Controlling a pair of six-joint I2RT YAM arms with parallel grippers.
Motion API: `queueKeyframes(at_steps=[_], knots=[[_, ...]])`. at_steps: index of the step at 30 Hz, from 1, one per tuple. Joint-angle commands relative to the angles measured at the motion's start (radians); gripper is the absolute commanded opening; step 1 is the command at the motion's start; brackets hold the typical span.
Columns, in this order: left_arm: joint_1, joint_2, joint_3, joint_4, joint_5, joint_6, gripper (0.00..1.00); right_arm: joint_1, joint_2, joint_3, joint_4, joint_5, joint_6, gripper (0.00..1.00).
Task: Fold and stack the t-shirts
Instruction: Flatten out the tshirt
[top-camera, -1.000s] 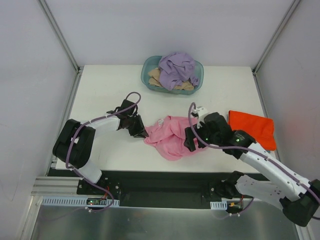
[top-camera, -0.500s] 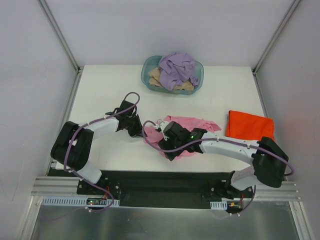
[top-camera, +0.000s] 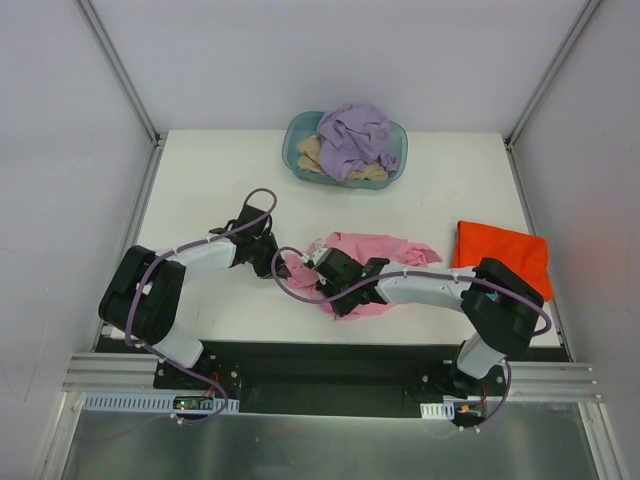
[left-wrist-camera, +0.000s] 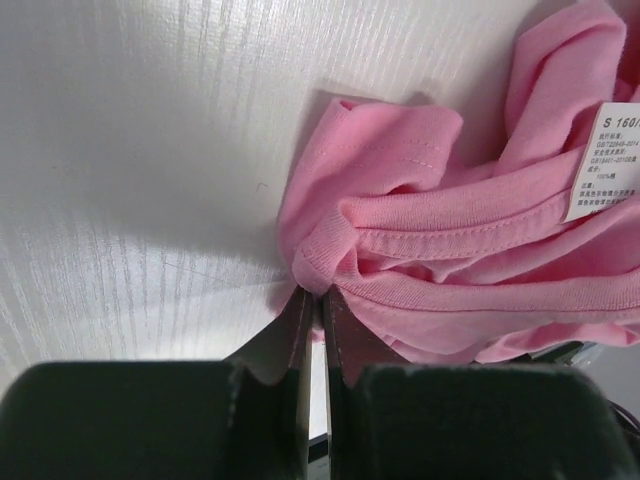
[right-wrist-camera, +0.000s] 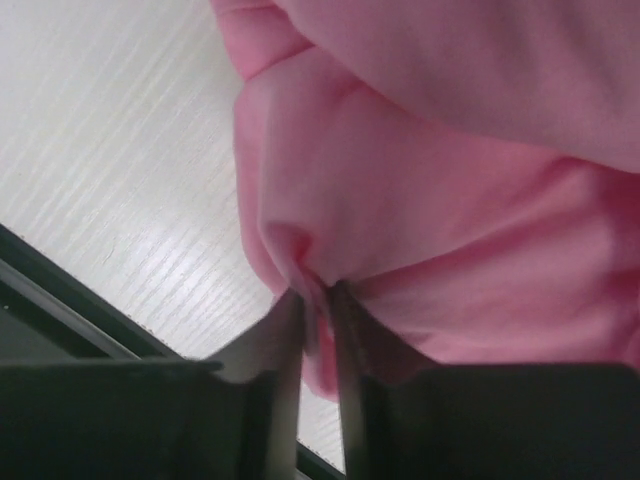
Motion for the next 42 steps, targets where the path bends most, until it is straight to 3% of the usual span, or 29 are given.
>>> queueKeyframes(at_steps=[1, 6, 8, 14, 17, 20, 25, 31, 42], knots=[[0.0, -0.046, -0.013, -0.004, -0.039, -0.012, 0.0, 0.004, -0.032, 0.04, 0.001, 0.082, 0.032, 0.05], [0.01, -0.134, 0.001, -0.006, -0.068, -0.009, 0.0, -0.014, -0.303, 0.067, -0.159, 0.332, 0.071, 0.01], [0.026, -0.189, 0.013, -0.015, -0.103, 0.0, 0.0, -0.06, -0.451, 0.057, -0.2, 0.35, 0.061, 0.01], [0.093, -0.301, 0.091, -0.047, -0.211, 0.022, 0.0, -0.492, -0.713, 0.03, -0.217, 0.296, 0.046, 0.01], [0.11, -0.35, 0.162, -0.07, -0.232, 0.048, 0.0, -0.624, -0.734, 0.082, -0.217, 0.31, 0.008, 0.01], [0.111, -0.423, 0.224, -0.09, -0.341, 0.046, 0.0, -0.708, -0.74, 0.173, -0.202, 0.321, -0.001, 0.01], [0.111, -0.566, 0.301, -0.093, -0.511, 0.1, 0.0, -0.751, -0.748, 0.36, -0.178, 0.292, -0.072, 0.01], [0.111, -0.726, 0.43, -0.093, -0.538, 0.189, 0.0, -0.752, -0.773, 0.532, -0.179, 0.088, -0.124, 0.01], [0.111, -0.878, 0.749, -0.095, -0.392, 0.301, 0.0, -0.752, -0.825, 0.849, -0.239, -0.374, -0.117, 0.01]])
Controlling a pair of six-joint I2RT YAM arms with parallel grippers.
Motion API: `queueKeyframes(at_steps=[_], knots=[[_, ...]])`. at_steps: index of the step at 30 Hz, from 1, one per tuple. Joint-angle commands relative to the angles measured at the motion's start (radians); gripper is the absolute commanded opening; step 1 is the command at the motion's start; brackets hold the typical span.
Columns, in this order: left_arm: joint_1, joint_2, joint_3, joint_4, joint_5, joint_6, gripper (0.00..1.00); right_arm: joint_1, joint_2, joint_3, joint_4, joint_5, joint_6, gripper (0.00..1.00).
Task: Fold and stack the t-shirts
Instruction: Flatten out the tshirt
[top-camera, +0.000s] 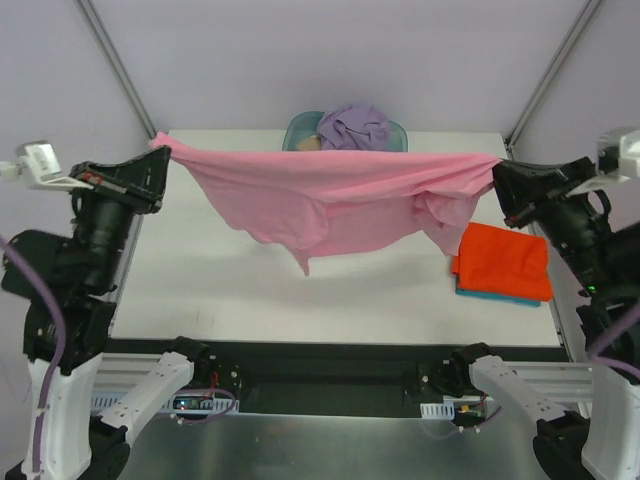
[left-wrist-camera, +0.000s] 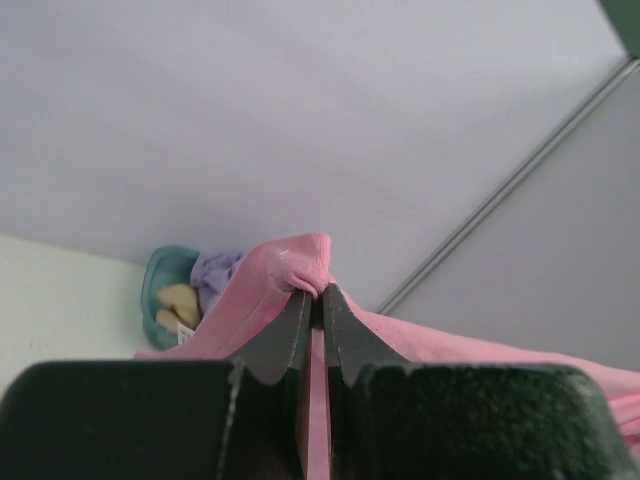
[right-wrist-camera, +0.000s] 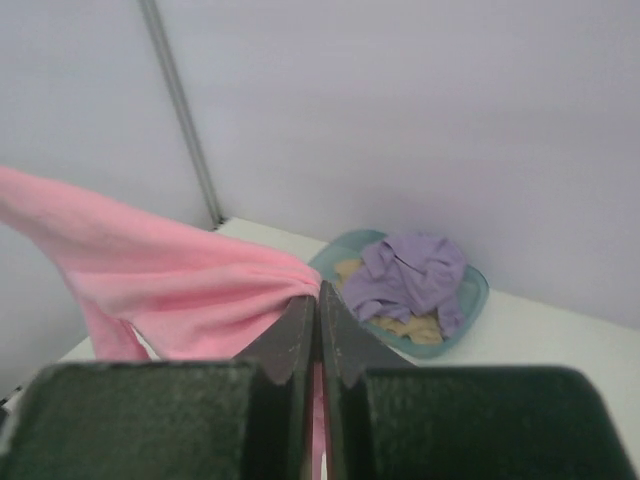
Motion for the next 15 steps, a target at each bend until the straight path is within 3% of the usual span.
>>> queueKeyframes(at_steps=[1, 9, 13, 14, 15], knots=[[0.006, -0.051, 0.112, 0.032, 0.032, 0.076, 0.0, -0.007, -0.038, 0.105, 0.01, -0.225, -0.001, 0.01], [0.006, -0.024, 0.079, -0.005, -0.061, 0.103, 0.0, -0.007, 0.013, 0.05, -0.017, -0.236, -0.011, 0.01], [0.006, 0.083, -0.057, -0.106, -0.313, 0.068, 0.0, -0.007, 0.108, -0.108, -0.002, -0.178, -0.027, 0.04], [0.006, 0.111, -0.094, -0.127, -0.459, 0.059, 0.0, -0.007, 0.162, -0.19, 0.009, -0.162, -0.037, 0.05], [0.006, 0.143, -0.133, -0.152, -0.517, 0.026, 0.0, -0.007, 0.203, -0.224, 0.012, -0.113, -0.041, 0.08]])
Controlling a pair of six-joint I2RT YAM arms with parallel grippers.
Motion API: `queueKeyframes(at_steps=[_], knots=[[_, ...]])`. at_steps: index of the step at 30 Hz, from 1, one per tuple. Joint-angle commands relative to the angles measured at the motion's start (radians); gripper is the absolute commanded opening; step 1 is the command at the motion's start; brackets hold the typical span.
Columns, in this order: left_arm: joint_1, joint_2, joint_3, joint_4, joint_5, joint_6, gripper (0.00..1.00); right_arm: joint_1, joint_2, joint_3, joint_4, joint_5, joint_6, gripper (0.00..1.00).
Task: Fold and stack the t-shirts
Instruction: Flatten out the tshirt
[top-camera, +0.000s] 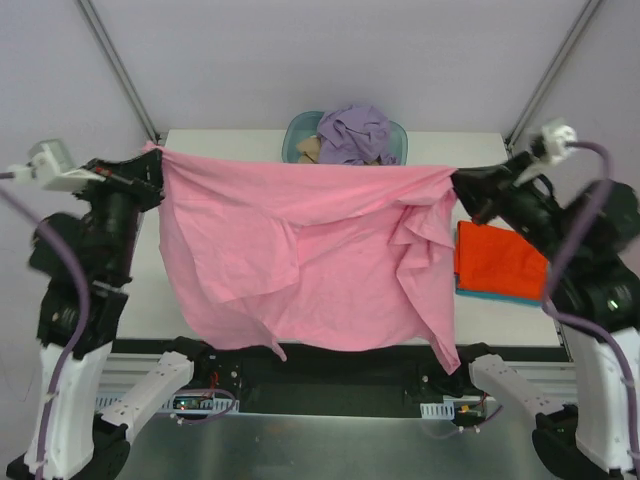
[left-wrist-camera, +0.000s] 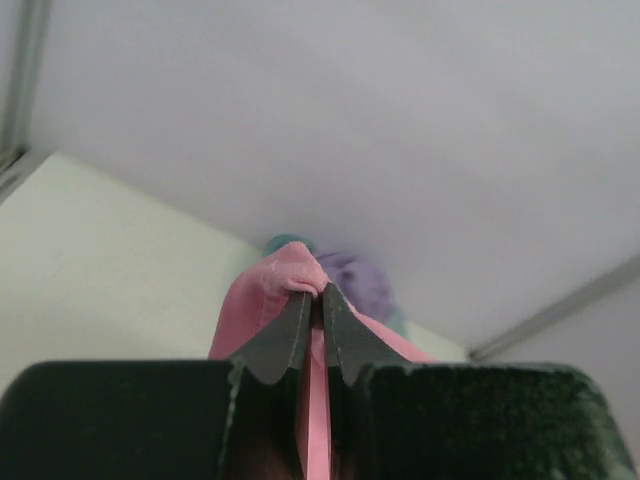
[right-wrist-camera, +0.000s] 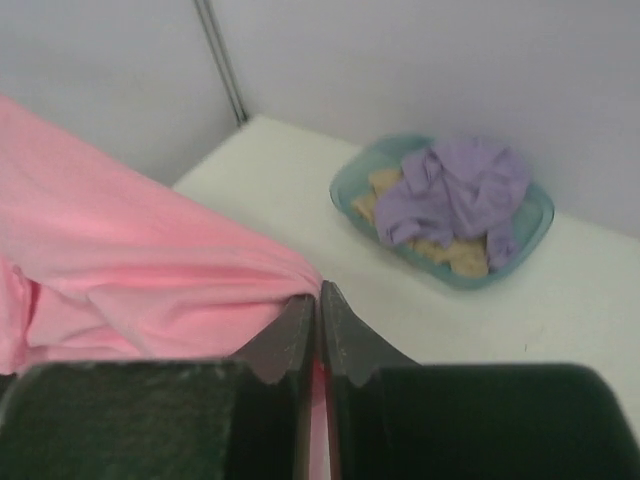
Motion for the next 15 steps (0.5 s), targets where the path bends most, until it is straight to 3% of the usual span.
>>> queueKeyframes(at_steps=[1, 2, 3, 4, 5, 7, 8, 9, 11, 15], knots=[[0.009, 0.231, -0.205, -0.134, -0.409, -0.056, 0.0, -0.008, 0.221, -0.192, 0.019, 0.141, -0.026, 0.1], [0.034, 0.275, -0.236, -0.14, -0.429, -0.067, 0.0, -0.01, 0.297, -0.279, 0.039, 0.176, -0.013, 0.13], [0.058, 0.319, -0.262, -0.151, -0.408, -0.111, 0.04, -0.012, 0.336, -0.318, 0.067, 0.198, -0.013, 0.33], [0.083, 0.414, -0.296, -0.151, -0.376, -0.128, 0.14, -0.01, 0.377, -0.356, 0.135, 0.21, -0.009, 0.45], [0.147, 0.463, -0.298, -0.153, -0.339, -0.136, 0.29, -0.008, 0.429, -0.37, 0.145, 0.224, -0.008, 0.52], [0.19, 0.596, -0.248, -0.201, -0.204, -0.132, 0.78, -0.008, 0.557, -0.307, 0.06, 0.32, 0.004, 0.62], [0.195, 0.626, -0.226, -0.231, -0.187, -0.135, 0.88, -0.001, 0.578, -0.287, 0.037, 0.343, 0.009, 0.65], [0.195, 0.646, -0.214, -0.243, -0.16, -0.133, 0.99, 0.005, 0.591, -0.283, 0.026, 0.412, 0.006, 0.88], [0.193, 0.651, -0.23, -0.246, -0.129, -0.144, 0.99, 0.031, 0.58, -0.301, 0.021, 0.428, -0.002, 0.96], [0.193, 0.599, -0.322, -0.245, -0.03, -0.185, 0.99, 0.096, 0.552, -0.37, -0.005, 0.426, 0.009, 0.96]])
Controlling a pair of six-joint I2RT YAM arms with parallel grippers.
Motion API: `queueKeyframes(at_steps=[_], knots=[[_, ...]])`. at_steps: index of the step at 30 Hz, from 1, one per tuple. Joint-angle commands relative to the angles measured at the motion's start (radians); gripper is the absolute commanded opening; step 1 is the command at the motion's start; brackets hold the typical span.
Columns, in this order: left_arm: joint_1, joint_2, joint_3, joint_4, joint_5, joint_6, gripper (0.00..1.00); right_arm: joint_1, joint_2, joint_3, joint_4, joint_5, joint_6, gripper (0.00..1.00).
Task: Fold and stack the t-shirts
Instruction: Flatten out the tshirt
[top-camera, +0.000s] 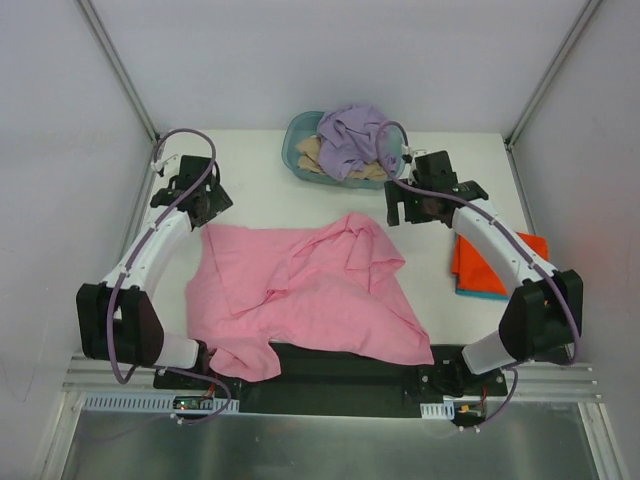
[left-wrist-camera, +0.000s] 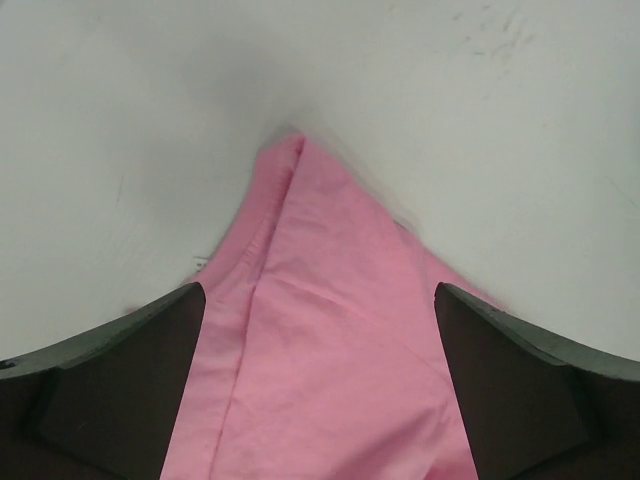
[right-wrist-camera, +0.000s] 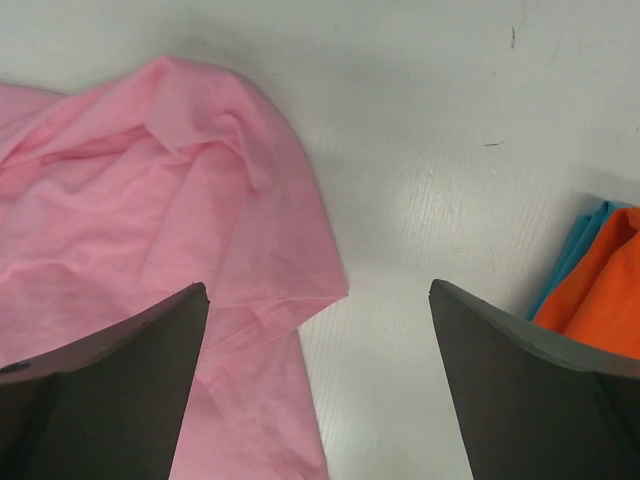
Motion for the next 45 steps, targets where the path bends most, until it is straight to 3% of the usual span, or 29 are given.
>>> queueKeyframes(at_steps=[1, 5, 10, 15, 19, 25, 26, 29, 33, 38, 41, 45], knots=[[-0.003, -0.124, -0.085, -0.02, 0.168, -0.059, 0.99, 0.087, -0.096, -0.053, -0.016, 0.059, 0.012, 0.96], [-0.004, -0.178, -0.217, -0.017, 0.329, -0.088, 0.99, 0.228, -0.069, -0.117, -0.041, 0.154, 0.067, 0.96], [-0.007, -0.314, -0.435, 0.013, 0.432, -0.14, 0.99, 0.383, -0.01, -0.13, -0.012, 0.226, 0.104, 0.99], [-0.007, -0.378, -0.567, 0.095, 0.518, -0.17, 0.99, 0.385, 0.138, -0.094, 0.002, 0.228, 0.183, 0.99], [-0.007, -0.297, -0.612, 0.19, 0.579, -0.177, 0.99, 0.347, 0.233, -0.073, -0.004, 0.222, 0.213, 0.99], [-0.007, -0.093, -0.537, 0.26, 0.567, -0.16, 0.99, 0.237, 0.332, -0.028, -0.007, 0.215, 0.199, 0.83], [-0.007, -0.071, -0.52, 0.265, 0.543, -0.154, 0.99, 0.197, 0.355, -0.001, -0.007, 0.215, 0.197, 0.77], [-0.006, 0.018, -0.43, 0.268, 0.524, -0.127, 0.99, 0.12, 0.41, 0.089, -0.013, 0.206, 0.176, 0.73], [-0.004, 0.14, -0.302, 0.274, 0.463, -0.078, 0.99, 0.048, 0.509, 0.26, -0.025, 0.186, 0.125, 0.72], [0.006, 0.28, -0.121, 0.271, 0.507, -0.045, 0.99, 0.008, 0.551, 0.413, -0.071, 0.188, 0.085, 0.75], [0.006, 0.268, -0.098, 0.273, 0.55, -0.055, 0.99, 0.006, 0.461, 0.354, -0.059, 0.189, 0.064, 0.8], [0.006, 0.14, -0.167, 0.265, 0.567, -0.058, 0.99, 0.008, 0.309, 0.184, -0.019, 0.134, 0.067, 0.85]])
